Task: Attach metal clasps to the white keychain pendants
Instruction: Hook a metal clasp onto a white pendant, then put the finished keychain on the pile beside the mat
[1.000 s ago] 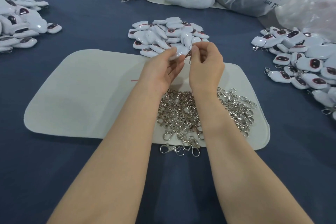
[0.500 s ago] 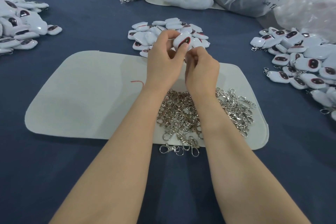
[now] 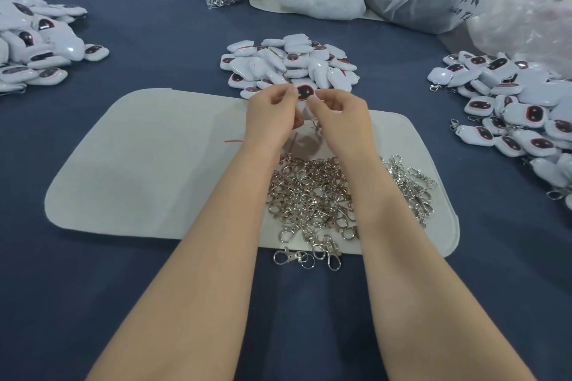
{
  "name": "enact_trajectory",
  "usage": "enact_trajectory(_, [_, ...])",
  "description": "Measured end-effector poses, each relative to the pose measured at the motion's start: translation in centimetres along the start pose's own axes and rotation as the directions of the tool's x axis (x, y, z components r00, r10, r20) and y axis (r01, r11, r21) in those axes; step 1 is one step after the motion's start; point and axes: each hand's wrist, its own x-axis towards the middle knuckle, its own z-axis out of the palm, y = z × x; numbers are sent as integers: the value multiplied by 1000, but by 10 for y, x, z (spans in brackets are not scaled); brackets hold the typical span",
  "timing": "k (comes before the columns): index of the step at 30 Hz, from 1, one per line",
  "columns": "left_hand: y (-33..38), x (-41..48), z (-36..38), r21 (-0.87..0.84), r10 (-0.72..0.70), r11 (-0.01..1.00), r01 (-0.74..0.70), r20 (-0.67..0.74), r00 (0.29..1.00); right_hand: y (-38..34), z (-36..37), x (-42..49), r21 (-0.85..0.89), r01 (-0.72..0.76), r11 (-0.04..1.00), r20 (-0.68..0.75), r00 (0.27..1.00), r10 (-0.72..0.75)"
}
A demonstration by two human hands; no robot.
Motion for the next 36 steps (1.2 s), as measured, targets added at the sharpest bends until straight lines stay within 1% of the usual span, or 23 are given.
enact_trajectory(4, [2,0,1,-64,-26,998,27,14,1000,2,-8,3,44,-75,996,26,997,74])
enact_trajectory(6, [2,-2,3,-77,-27,997,28,18,999,3,-6,2,50,-83,995,-3,996,84])
enact_trajectory(8, [4,-2,4,-100,-27,995,26,-14,1000,4,-6,2,119,-95,988,-136,984,111])
enact_trajectory(10, [4,0,2,-111,-24,994,14,-91,996,3,-10,4,313,-86,946,-296,937,184])
enact_trajectory(11, [4,2,0,-111,-21,994,5,-139,990,4,-13,6,404,-69,912,-349,910,223])
enact_trajectory(12, [3,4,-2,-110,-15,994,-5,-185,983,5,-15,8,440,-64,896,-379,891,250])
enact_trajectory(13, [3,5,-4,-108,-13,994,-12,-223,975,6,-16,9,421,-74,904,-394,883,256])
enact_trajectory(15, [3,7,-6,-107,-20,994,-9,-267,963,5,-13,8,302,-72,951,-405,893,196])
enact_trajectory(17, [2,7,-6,-115,-34,993,1,-277,960,3,-5,4,125,2,992,-373,927,45])
enact_trajectory(18, [2,7,-6,-120,-40,993,7,-274,961,2,-1,2,8,50,999,-322,946,-44])
enact_trajectory(19, [2,6,-5,-123,-46,992,14,-269,962,3,4,-1,-131,88,987,-244,962,-119])
enact_trajectory(20, [1,6,-5,-121,-52,992,20,-262,964,4,8,-2,-284,113,952,-160,974,-163])
enact_trajectory(21, [1,6,-4,-115,-55,993,27,-255,965,6,11,-3,-424,119,898,-87,981,-171])
enact_trajectory(22, [1,5,-2,-107,-56,994,31,-246,968,8,14,-2,-534,101,839,-35,989,-142])
enact_trajectory(23, [1,5,-1,-98,-55,995,32,-235,970,9,16,-2,-607,71,791,-3,996,-91])
enact_trajectory(24, [1,4,0,-90,-53,995,34,-223,973,9,18,-1,-644,40,764,15,999,-39])
enact_trajectory(26, [1,3,2,-82,-53,996,38,-198,979,8,21,3,-667,-8,745,31,999,38])
enact_trajectory(29, [1,2,2,-78,-57,996,43,-184,981,7,25,9,-708,-48,705,44,993,111])
enact_trajectory(33, [-1,3,2,-67,-64,996,53,-182,981,9,27,11,-744,-48,666,42,992,119])
enact_trajectory(36, [-2,3,2,-50,-66,997,58,-171,983,10,29,8,-728,-55,683,-3,997,77])
